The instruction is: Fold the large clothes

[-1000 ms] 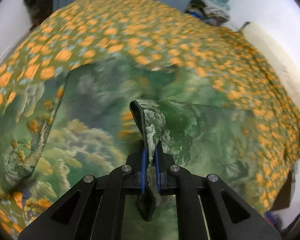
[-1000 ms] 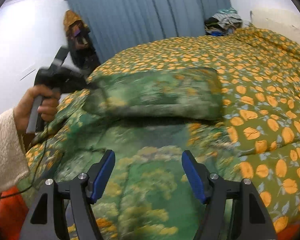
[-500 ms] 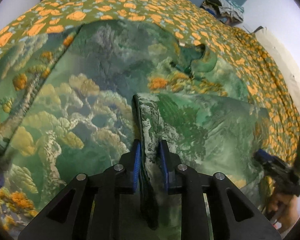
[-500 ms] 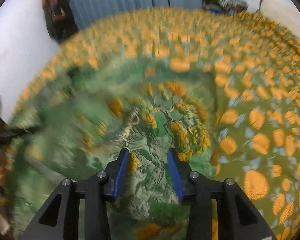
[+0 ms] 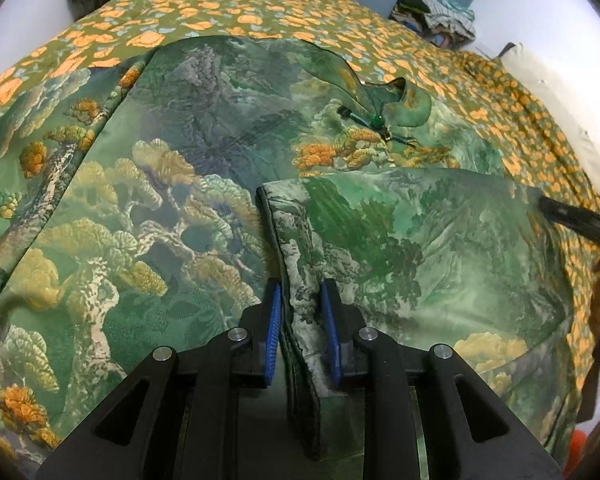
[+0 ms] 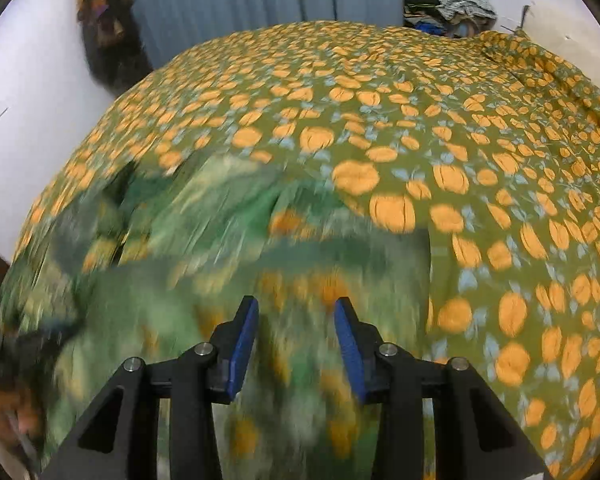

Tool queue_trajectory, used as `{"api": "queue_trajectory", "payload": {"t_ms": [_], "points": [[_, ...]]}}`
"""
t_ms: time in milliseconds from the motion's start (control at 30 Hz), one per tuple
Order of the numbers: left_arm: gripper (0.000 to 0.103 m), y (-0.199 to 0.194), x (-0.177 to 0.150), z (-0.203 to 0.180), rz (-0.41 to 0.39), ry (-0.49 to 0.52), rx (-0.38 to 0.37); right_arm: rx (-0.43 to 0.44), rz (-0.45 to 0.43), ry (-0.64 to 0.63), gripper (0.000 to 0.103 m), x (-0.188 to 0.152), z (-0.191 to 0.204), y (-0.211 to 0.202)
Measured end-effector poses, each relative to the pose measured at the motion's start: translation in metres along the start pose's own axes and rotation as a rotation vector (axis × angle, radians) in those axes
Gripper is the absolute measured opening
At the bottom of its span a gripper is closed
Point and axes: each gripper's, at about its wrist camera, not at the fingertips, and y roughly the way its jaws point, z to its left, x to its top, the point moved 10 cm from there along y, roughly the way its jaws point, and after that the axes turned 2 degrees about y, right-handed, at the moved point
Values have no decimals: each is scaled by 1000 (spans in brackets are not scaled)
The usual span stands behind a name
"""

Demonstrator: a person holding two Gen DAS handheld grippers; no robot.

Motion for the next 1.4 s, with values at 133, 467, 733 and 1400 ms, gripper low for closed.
{"api": "queue_trajectory", "payload": {"t_ms": [133,467,733,1400], "points": [[21,1,0,-1,-1,19,21,-1,109,47,40,-22,-4,47],[21,5,-1,-4,-15,25,26,22,111,-79,41,-101,19,-29],[22,-3,0,-10,-1,71,97,-66,62,-85,41,-123,22,-17],[96,-197,-81,184,-69,-232,226,4,-198,-154,75,-217,96,-172]]}}
